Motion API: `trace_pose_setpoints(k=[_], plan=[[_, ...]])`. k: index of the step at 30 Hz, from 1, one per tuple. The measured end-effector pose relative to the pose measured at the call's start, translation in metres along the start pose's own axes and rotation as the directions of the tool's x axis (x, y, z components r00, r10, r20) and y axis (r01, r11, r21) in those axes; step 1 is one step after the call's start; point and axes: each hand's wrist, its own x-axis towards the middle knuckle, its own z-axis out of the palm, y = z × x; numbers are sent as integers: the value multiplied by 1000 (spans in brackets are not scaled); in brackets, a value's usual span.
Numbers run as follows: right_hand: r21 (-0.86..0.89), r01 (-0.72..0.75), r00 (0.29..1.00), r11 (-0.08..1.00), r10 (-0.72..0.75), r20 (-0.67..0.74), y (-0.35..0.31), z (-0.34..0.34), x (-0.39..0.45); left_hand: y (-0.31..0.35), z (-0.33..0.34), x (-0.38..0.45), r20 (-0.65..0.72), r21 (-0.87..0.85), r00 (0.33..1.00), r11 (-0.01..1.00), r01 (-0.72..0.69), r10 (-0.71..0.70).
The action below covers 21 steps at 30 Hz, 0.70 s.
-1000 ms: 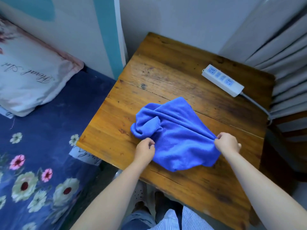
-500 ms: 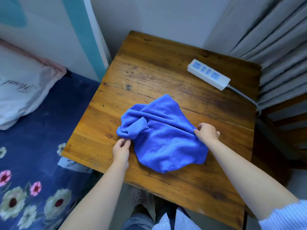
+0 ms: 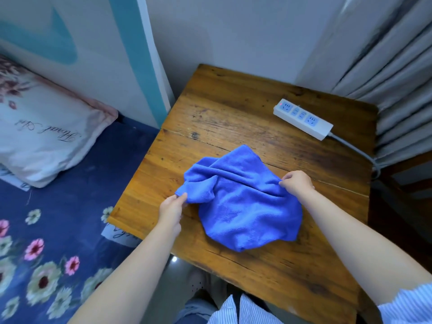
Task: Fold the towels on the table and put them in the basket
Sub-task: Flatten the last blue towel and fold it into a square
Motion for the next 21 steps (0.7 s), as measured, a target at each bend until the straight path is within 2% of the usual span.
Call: trace_pose_setpoints(k=[3, 6, 9, 11, 13, 16, 18, 21], plan=[[30, 30, 997, 999, -32, 76, -12, -14, -10, 7, 9, -7, 41, 156, 997, 985, -76, 71], [135, 104, 993, 985, -111, 41, -40, -38, -25, 38, 14, -3, 2, 326, 975, 922, -211, 222], [355, 211, 977, 911, -210, -41, -77, -69, -41, 97, 18, -10, 21, 575, 918, 746, -335, 396], [498, 284, 959, 820, -251, -132, -103, -94, -49, 140, 22, -23, 77, 668, 869, 622, -409, 490], [586, 366, 930, 723, -268, -250, -132, -124, -64, 188, 28, -34, 127, 652, 810, 567, -503, 573], [646, 489, 868, 586, -259, -423, -166, -176, -88, 259, 39, -53, 123, 509, 732, 591, -626, 670], [642, 550, 827, 534, -240, -508, -177, -205, -106, 296, 42, -69, 103, 413, 672, 583, -700, 734], [640, 573, 801, 511, -184, -570, -177, -230, -136, 332, 39, -88, 104, 314, 553, 501, -807, 826]])
